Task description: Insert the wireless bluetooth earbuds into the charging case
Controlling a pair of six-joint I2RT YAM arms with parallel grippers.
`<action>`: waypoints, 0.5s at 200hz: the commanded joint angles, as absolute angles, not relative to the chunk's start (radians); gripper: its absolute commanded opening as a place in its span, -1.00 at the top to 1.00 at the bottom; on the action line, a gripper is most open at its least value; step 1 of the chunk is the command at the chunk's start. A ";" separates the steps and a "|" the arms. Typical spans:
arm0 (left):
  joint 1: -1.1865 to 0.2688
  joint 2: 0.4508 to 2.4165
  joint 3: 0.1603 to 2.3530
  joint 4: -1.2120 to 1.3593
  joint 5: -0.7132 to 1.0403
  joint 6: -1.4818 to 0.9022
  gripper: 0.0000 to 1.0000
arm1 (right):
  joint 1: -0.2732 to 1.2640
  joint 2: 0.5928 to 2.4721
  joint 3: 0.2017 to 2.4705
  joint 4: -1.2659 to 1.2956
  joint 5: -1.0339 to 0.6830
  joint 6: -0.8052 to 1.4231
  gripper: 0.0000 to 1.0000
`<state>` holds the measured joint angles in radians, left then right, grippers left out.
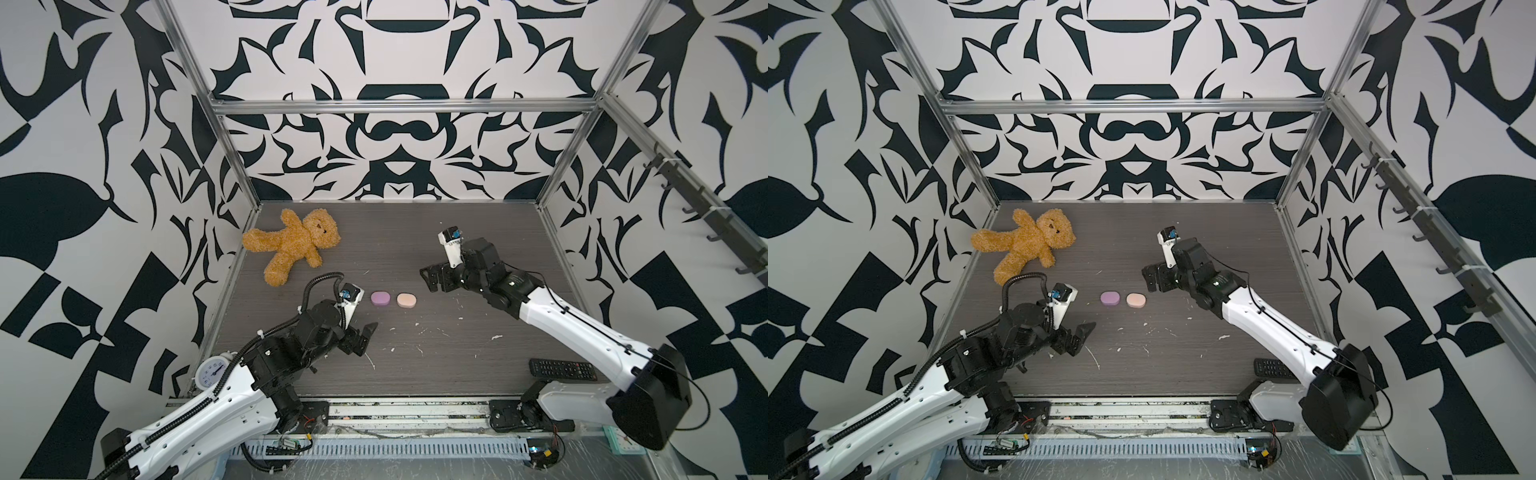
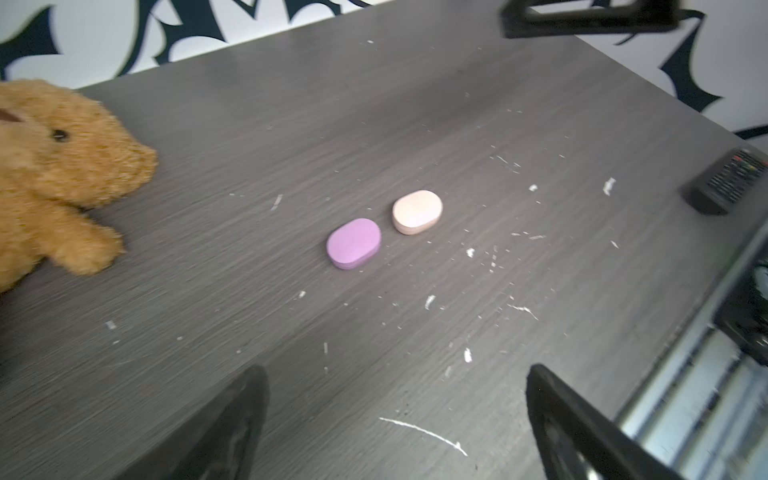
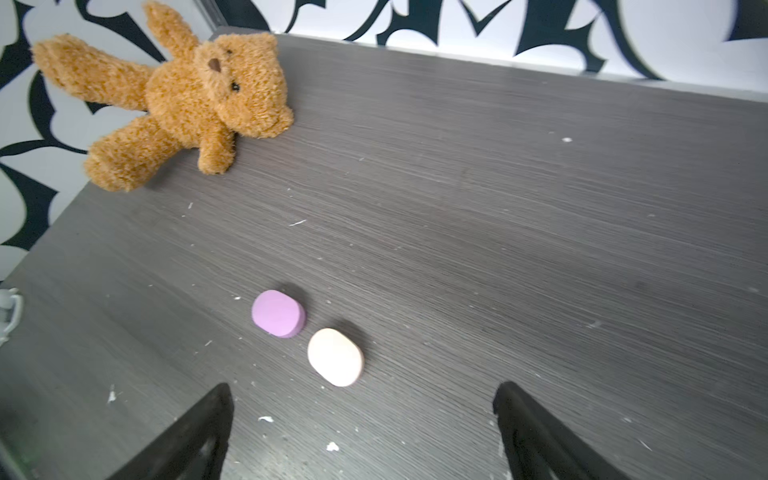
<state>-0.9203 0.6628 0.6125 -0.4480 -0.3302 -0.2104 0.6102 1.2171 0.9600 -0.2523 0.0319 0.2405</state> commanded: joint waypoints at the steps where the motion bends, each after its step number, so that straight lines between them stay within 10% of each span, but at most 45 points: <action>1: -0.912 0.668 0.622 -0.472 -0.560 -0.269 -0.98 | 0.605 1.093 0.848 -0.104 0.273 0.172 -1.00; 100: -0.710 0.853 0.687 -0.387 -0.542 -0.325 -0.98 | 0.522 0.954 0.614 0.113 0.615 0.131 -0.99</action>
